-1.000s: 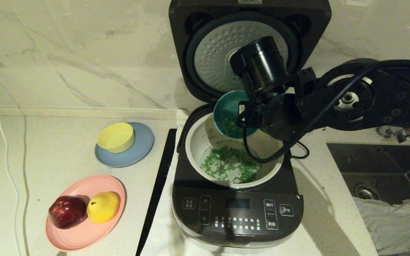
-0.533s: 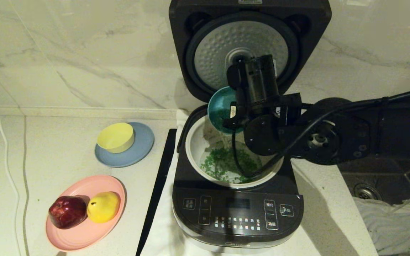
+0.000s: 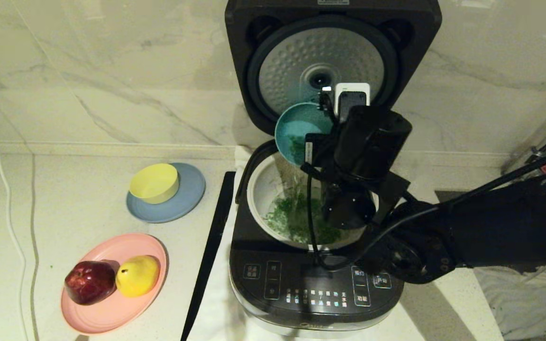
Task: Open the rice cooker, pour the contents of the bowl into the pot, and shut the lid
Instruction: Pour the water from the bowl into the rice cooker
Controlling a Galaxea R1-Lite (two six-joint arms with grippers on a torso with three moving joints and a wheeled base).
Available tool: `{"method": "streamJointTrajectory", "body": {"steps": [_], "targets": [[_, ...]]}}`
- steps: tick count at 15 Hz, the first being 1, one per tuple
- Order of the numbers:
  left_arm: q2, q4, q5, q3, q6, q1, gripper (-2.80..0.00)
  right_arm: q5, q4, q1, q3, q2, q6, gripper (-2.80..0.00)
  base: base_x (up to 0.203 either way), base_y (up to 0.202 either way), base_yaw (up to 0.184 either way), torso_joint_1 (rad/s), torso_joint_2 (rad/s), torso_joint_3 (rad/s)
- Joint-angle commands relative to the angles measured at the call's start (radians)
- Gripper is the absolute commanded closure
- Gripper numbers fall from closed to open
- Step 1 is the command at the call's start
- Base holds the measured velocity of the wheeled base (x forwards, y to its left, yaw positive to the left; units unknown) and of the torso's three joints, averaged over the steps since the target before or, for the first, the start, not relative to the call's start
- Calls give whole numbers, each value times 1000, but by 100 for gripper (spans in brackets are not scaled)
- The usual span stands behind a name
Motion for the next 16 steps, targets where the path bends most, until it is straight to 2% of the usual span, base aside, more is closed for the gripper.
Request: {"method": "streamJointTrajectory", "body": {"steps": [1,2,3,8,16], "targets": [[0,0,1,8,1,0,0,27,-404,-1,77,51,-190,0,0,0,0,0,0,0],[0,0,-1,8,1,0,0,52,-491,-1,103,77,-250,0,0,0,0,0,0,0],[0,0,1,8,1,0,0,69,-508,-1,131,95,-272,0,0,0,0,0,0,0],[0,0,-1,8,1,0,0,140,-508,-2,145,76,-257,0,0,0,0,0,0,0],[0,0,1,8,1,0,0,149,-508,-2,159,19,-251,0,0,0,0,0,0,0]]}}
